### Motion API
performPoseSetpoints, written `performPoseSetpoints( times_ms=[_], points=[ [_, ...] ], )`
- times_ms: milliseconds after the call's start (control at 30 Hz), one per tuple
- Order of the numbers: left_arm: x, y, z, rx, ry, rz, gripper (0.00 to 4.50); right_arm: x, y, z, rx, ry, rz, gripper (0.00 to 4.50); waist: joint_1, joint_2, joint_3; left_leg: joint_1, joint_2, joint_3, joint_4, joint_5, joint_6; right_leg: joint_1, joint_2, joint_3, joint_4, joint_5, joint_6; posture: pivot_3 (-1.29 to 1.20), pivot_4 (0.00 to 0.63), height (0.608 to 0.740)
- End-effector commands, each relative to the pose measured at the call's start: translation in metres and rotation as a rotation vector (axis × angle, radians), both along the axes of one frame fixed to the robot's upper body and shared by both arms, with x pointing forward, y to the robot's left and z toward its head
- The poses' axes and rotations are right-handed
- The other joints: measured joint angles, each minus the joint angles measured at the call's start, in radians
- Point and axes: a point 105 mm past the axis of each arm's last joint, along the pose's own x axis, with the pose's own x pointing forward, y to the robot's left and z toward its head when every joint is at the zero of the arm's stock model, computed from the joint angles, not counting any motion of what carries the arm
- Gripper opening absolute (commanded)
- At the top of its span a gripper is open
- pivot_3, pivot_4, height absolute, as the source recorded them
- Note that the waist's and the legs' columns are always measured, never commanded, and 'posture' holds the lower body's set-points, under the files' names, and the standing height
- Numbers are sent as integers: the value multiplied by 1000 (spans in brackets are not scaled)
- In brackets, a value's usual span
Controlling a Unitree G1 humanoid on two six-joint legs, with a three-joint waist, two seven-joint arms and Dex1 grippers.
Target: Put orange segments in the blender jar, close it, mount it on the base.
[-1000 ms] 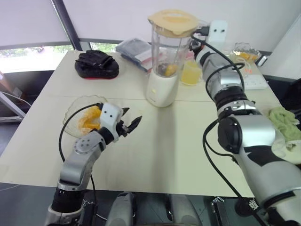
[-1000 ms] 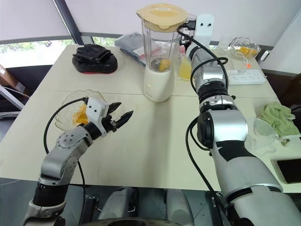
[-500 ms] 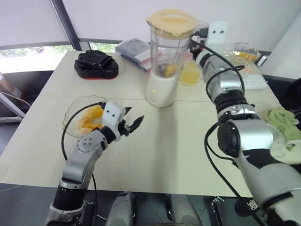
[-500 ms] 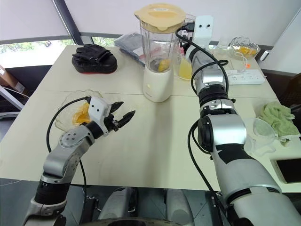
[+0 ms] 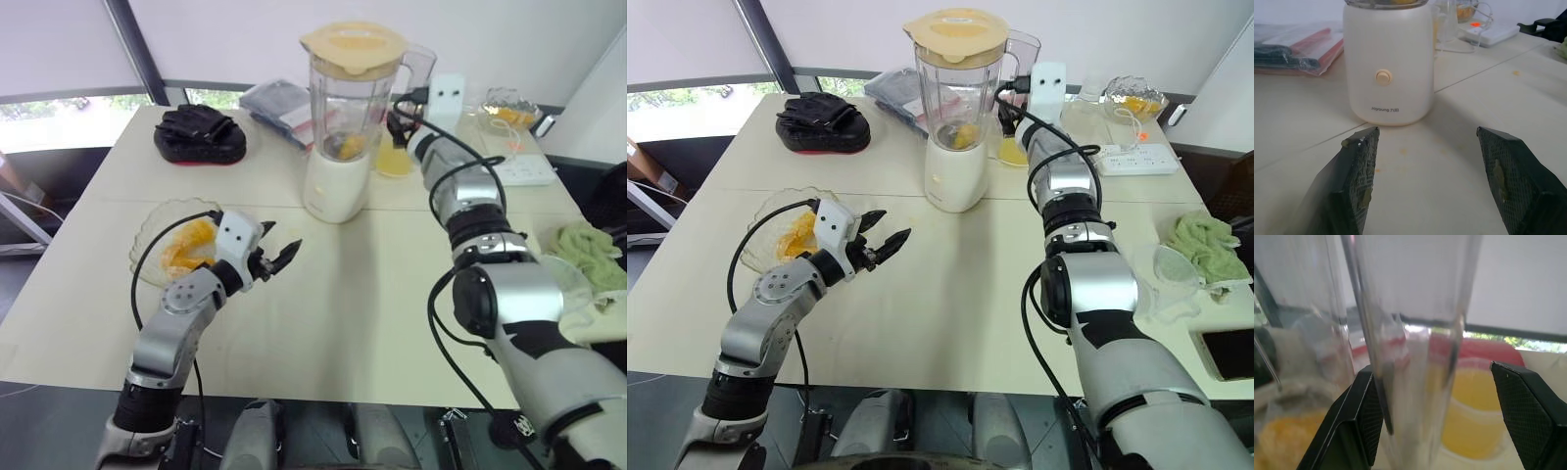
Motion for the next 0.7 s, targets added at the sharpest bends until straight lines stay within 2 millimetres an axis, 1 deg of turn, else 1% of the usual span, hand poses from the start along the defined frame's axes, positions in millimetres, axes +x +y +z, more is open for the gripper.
performPoseSetpoints(
  times_ms=[33, 167, 233, 300, 400, 433, 533, 600, 633, 700],
  points=[
    [0, -1, 14, -2, -59, -12, 3293, -5, 3, 5, -1, -43, 13, 3397, 0, 0, 0, 0, 0, 0, 0, 0, 0, 0, 0, 0, 0, 0, 0, 0, 150, 740],
    [2, 0, 17, -6, -61, -10, 3293, -15, -1, -22, 9, 3, 4, 3397, 0, 0, 0, 0, 0, 0, 0, 0, 0, 0, 0, 0, 0, 0, 0, 0, 150, 740],
    [3, 0, 19, -23, -56, -13, 3293, -24, -7, -38, 20, 31, -13, 3397, 2, 0, 0, 0, 0, 0, 0, 0, 0, 0, 0, 0, 0, 0, 0, 0, 150, 740],
    [3, -2, 20, -32, -49, -22, 3293, -38, -18, -55, 31, 65, -37, 3397, 5, 0, 0, 0, 0, -1, 0, 0, 0, 0, 0, 0, 1, 0, 0, 0, 150, 740],
    [4, -3, 21, -30, -44, -31, 3293, -62, -28, -67, 56, 88, -45, 3397, 4, 0, 0, 0, 0, -1, 0, 0, 0, 0, 0, 0, 0, 0, 0, 0, 150, 740],
    [4, -4, 20, -31, -40, -38, 3293, -74, -29, -67, 78, 85, -24, 3397, 4, 0, 0, 0, 0, 0, 0, 0, 0, 0, 0, 0, 0, 0, 0, 0, 150, 740],
    [5, -6, 19, -33, -27, -54, 3293, -114, -25, -55, 93, 37, 84, 3397, 4, 0, 0, 0, 0, -1, 0, 0, 0, 0, 1, 0, 1, 0, 0, 0, 150, 740],
    [6, -6, 21, -62, -6, -56, 3293, -143, -26, -44, 21, 3, 158, 3397, 4, 0, 0, 0, 1, -1, 0, 0, 0, 0, 1, 0, 1, 0, 0, 0, 150, 740],
    [8, -5, 22, -76, 0, -53, 3293, -154, -26, -39, -17, -5, 187, 3397, 4, 0, 0, 0, 0, -1, 0, 0, 0, 0, 2, 0, 1, 0, 0, 0, 150, 740],
    [9, -4, 25, -86, 2, -51, 3293, -170, -25, -33, -69, -9, 242, 3397, 0, -1, 0, 1, 0, -1, 1, 0, 0, 1, 2, 0, 0, 0, 0, 0, 150, 740]
  ],
)
